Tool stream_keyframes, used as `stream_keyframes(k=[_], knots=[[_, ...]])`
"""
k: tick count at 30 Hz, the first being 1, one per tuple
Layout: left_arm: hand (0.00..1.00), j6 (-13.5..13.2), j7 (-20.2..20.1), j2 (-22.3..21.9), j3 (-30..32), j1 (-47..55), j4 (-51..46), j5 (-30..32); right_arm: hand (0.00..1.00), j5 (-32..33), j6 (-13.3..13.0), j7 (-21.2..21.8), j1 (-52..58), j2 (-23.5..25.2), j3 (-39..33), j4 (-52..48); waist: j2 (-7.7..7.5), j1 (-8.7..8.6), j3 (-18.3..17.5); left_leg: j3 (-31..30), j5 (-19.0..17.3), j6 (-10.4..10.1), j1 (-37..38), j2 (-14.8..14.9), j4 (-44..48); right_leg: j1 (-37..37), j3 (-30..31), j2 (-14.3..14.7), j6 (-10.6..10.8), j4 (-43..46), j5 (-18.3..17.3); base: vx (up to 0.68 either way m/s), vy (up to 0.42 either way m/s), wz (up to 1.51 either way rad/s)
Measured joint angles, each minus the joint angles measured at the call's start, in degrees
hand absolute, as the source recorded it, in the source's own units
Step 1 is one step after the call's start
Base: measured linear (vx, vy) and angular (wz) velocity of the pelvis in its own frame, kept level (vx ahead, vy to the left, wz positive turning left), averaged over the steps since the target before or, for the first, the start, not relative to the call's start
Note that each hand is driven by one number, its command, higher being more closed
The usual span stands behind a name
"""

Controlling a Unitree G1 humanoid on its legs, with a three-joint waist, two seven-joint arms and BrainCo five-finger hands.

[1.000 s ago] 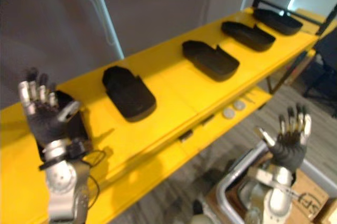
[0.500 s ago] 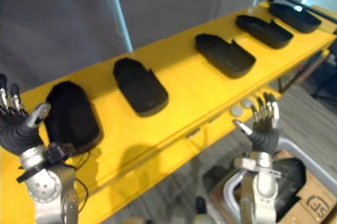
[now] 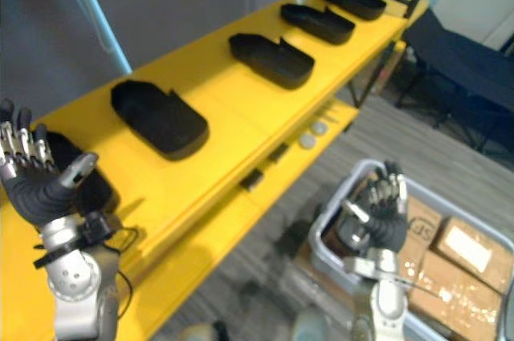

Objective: Walk over and take plastic housings, then place them on the shelf

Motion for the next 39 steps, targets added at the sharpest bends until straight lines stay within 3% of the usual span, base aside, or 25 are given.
stream_keyframes(k=[1,2,3,4,6,9,11,13,16,19,21,24,26,29,32,39], knots=[[0.00,0.65,-0.93,0.50,1.58,0.14,1.76,-1.53,0.00,-0.17,0.39,-0.32,0.00,0.85,0.09,0.79,-1.25,0.82,-0.73,-0.03,0.67,-1.15,-2.06,0.74,1.68,4.34,-0.29,-0.37,1.24,-6.69,2.76,-0.02,-0.382,-0.09],[0.00,0.89,-1.22,0.42,2.13,0.26,2.04,-1.57,0.00,-0.17,0.46,-0.42,-0.23,0.82,0.11,1.08,-1.73,1.11,-0.97,-0.11,0.96,-1.69,-2.52,1.05,2.10,5.23,-0.46,-0.13,2.87,-8.42,1.21,-0.05,-0.465,-0.20],[0.00,1.04,-1.30,0.06,2.34,0.83,2.07,-2.17,0.00,-0.15,0.62,-0.46,-0.86,0.43,0.10,1.72,-1.05,1.32,-0.90,-0.17,1.64,-2.82,-3.06,1.97,2.34,5.42,-0.83,0.92,5.14,-9.81,-0.31,-0.07,-0.354,-0.30],[0.00,1.10,-1.79,-1.21,1.86,2.01,2.05,-3.20,0.00,0.03,1.07,-0.50,-1.25,-0.41,0.00,2.98,0.88,1.31,-1.12,-0.21,3.07,-5.09,-2.48,4.23,0.63,6.24,-2.88,2.99,7.47,-11.90,-1.64,-0.06,-0.343,-0.30],[0.00,1.14,-1.97,-3.14,1.69,3.01,2.04,-3.25,0.00,0.15,1.63,-0.45,-1.00,-1.56,0.10,3.73,2.28,1.05,-1.86,-0.09,4.82,-6.82,-1.03,5.79,-2.46,7.48,-4.21,4.90,8.79,-14.78,-2.33,-0.02,-0.300,-0.24],[0.00,1.18,-2.06,-6.34,-0.16,6.46,1.97,-3.22,0.00,1.69,3.09,0.01,-1.13,-3.80,-0.40,4.04,4.45,-0.20,-2.51,-0.21,8.35,-5.98,1.73,7.47,-6.94,8.00,-4.89,7.46,8.89,-17.06,-2.43,-0.01,-0.240,-0.34],[0.00,1.16,-2.70,-7.95,-2.26,8.70,1.96,-3.10,0.00,1.31,3.98,0.01,-0.95,-5.34,-1.07,3.97,5.48,-1.04,-2.51,-0.23,8.90,-5.17,3.40,7.46,-7.74,8.03,-4.72,7.61,8.84,-17.35,-2.44,-0.03,-0.115,-0.43],[0.00,0.90,-4.29,-8.06,-3.54,9.08,1.97,-3.16,0.00,1.39,4.27,-0.54,-0.22,-5.29,-2.54,3.99,5.63,-1.25,-2.42,-0.24,8.86,-5.15,3.69,6.97,-7.70,7.83,-4.67,7.17,8.75,-17.64,-2.46,-0.06,-0.011,-0.27],[0.00,-0.34,-9.97,-7.87,-5.36,9.14,1.96,-3.63,0.00,0.75,4.26,-5.06,0.86,-4.97,-4.62,3.99,6.41,-2.30,-2.23,-0.85,6.21,-4.79,3.65,5.44,-7.89,6.93,-3.65,6.06,8.85,-18.37,-1.70,-0.10,0.101,-0.20],[0.00,-0.09,-15.19,-4.25,-9.62,8.88,3.15,-5.46,0.00,-3.07,4.51,-11.07,0.72,-4.82,-5.46,3.34,5.47,-2.44,-1.63,0.28,6.22,-5.97,4.53,2.93,-8.91,6.77,-1.92,3.71,10.06,-20.64,0.70,-0.10,0.145,-0.28],[0.00,0.71,-18.38,-1.64,-11.92,8.57,5.69,-5.74,0.00,-3.45,7.56,-13.45,-1.32,-5.18,-6.74,3.09,4.19,-2.44,-0.65,1.76,6.22,-6.30,4.23,1.70,-8.87,5.68,-0.22,2.54,10.49,-22.45,2.94,-0.10,0.113,-0.35],[0.00,2.69,-21.16,-0.02,-14.42,7.42,9.47,-5.86,0.00,-3.53,9.84,-14.62,-4.24,-6.31,-8.09,5.83,3.25,-2.57,0.46,2.04,6.18,-6.28,2.18,1.56,-7.84,4.23,-0.18,2.40,10.33,-23.90,4.82,-0.09,0.043,-0.14],[0.00,5.57,-22.12,1.01,-17.41,4.03,15.58,-5.35,0.00,-4.13,12.13,-16.92,-8.27,-8.13,-8.10,12.32,3.14,-2.69,1.75,0.94,6.22,-6.40,-0.87,1.58,-6.09,2.79,-0.32,2.48,10.32,-24.77,6.29,-0.08,0.011,0.04],[0.00,7.61,-22.04,1.15,-20.28,1.40,22.50,-5.85,0.00,-5.30,13.93,-20.97,-14.98,-9.59,-8.07,24.70,3.66,-2.41,3.67,-0.67,5.88,-6.45,-2.95,1.59,-4.37,2.14,-0.65,2.51,10.15,-24.97,7.00,-0.08,0.029,0.08],[0.00,9.46,-21.95,1.64,-23.61,0.54,27.19,-5.83,0.00,-5.32,14.21,-24.89,-21.29,-11.86,-8.11,35.79,4.23,-2.01,5.19,-3.15,5.89,-6.43,-4.97,1.45,-3.16,2.24,-2.58,2.58,10.09,-24.91,7.21,-0.05,0.017,0.28],[0.00,11.16,-21.68,3.20,-26.91,-0.25,35.16,-5.83,0.00,-5.24,14.30,-26.89,-33.50,-18.22,-7.87,48.25,5.13,1.03,7.88,-6.42,6.13,-6.09,-7.23,0.99,-1.99,2.45,-5.64,2.66,9.75,-24.67,8.54,-0.05,0.019,0.17]])
